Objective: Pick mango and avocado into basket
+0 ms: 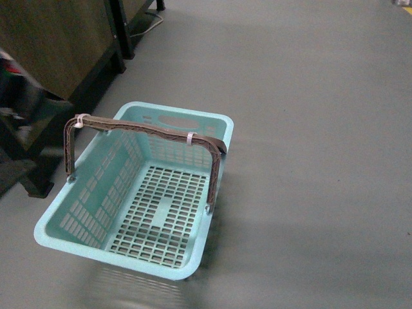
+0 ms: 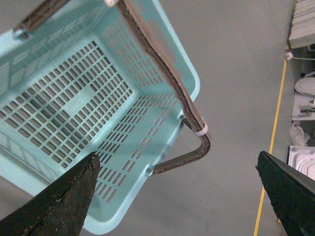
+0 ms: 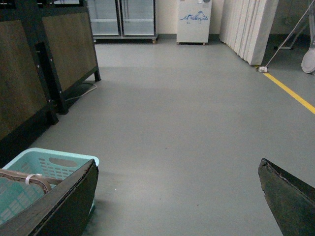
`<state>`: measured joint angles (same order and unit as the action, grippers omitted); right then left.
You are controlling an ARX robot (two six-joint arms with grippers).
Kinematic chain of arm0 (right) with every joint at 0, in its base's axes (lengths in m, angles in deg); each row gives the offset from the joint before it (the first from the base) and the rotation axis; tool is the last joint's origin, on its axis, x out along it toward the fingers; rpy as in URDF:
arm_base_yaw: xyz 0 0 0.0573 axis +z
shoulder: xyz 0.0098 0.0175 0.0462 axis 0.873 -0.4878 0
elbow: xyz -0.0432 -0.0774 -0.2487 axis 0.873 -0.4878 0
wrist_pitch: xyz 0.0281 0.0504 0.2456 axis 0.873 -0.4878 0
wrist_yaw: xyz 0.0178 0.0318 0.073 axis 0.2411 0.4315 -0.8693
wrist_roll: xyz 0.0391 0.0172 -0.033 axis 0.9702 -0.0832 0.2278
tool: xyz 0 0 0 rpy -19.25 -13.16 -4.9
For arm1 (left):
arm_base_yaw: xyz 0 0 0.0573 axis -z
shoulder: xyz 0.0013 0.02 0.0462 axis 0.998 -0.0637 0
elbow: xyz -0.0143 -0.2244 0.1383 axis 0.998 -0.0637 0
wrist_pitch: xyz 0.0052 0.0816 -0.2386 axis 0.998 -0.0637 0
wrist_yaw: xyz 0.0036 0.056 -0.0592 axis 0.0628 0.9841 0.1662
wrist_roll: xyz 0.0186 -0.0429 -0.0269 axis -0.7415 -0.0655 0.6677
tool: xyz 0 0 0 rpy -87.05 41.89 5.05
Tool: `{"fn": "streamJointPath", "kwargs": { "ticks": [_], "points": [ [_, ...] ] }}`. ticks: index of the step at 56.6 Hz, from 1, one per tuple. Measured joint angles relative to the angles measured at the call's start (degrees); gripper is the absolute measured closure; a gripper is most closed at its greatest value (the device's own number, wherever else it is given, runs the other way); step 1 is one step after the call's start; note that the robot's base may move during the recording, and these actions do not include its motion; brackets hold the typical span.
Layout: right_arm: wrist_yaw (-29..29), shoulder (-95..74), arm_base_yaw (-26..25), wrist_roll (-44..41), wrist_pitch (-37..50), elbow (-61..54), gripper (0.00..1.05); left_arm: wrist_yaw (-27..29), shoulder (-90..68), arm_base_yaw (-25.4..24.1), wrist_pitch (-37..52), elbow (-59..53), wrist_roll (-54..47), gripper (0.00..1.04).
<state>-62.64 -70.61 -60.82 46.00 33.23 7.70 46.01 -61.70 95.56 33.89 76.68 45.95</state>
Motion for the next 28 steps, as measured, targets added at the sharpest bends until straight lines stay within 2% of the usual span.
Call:
{"fn": "streamJointPath", "kwargs": {
  "ticks": [9,28],
  "points": [
    [0.0,0.0,0.0,0.0,0.0,0.0,0.08,8.15,-17.57,7.69,2.1,11.54,11.8,0.07],
    [0.0,0.0,0.0,0.0,0.0,0.0,0.08,14.99,-34.73,8.66,-2.58,32.85,21.07,0.07]
  ]
}}
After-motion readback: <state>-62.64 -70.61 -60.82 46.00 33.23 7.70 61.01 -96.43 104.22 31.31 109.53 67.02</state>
